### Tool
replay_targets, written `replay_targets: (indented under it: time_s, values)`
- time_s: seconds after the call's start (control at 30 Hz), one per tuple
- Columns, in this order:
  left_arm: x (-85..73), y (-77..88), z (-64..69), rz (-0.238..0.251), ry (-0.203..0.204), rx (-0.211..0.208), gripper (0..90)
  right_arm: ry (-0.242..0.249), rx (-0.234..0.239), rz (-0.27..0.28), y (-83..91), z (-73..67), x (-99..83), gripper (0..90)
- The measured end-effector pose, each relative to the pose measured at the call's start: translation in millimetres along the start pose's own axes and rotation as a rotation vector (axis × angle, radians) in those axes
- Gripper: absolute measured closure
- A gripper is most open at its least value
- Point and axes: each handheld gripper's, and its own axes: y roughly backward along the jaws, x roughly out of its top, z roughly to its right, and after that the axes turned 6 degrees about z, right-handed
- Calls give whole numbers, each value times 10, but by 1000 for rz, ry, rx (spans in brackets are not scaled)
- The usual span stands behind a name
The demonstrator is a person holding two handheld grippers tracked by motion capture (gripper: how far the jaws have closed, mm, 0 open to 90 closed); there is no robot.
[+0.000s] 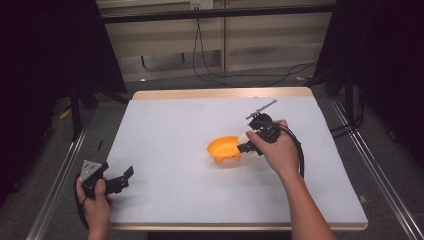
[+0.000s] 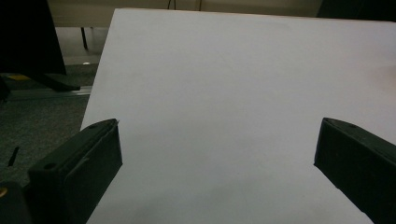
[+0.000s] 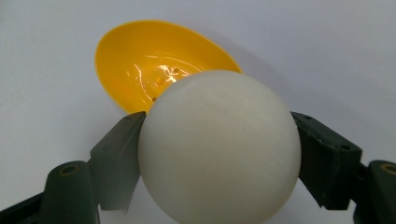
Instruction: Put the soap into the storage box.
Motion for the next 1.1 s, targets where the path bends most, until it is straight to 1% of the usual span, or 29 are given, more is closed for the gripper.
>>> replay_targets:
  time_s: [0.2,0.23,0.83,0.9,0.97,1.1]
  values:
    - [0,-1,-3,-1,4,-4,8,8,7,1,-44,-36,55,240]
    - [2,1,-7,-2,0,-2,8,11,7,4,-55,-42,64,240]
    - [1,-3,-6,-4,10,-5,8,34,30,-18,-253,-180,214,239]
    - [1,-4,-7,-4,11,-5,7,32,31,-28,-269,-199,228,239]
    - [1,-4,-8,-5,11,-6,8,38,33,-24,-300,-217,250,239]
    - [2,-5,-7,-6,10,-3,8,35,35,-28,-329,-238,269,239]
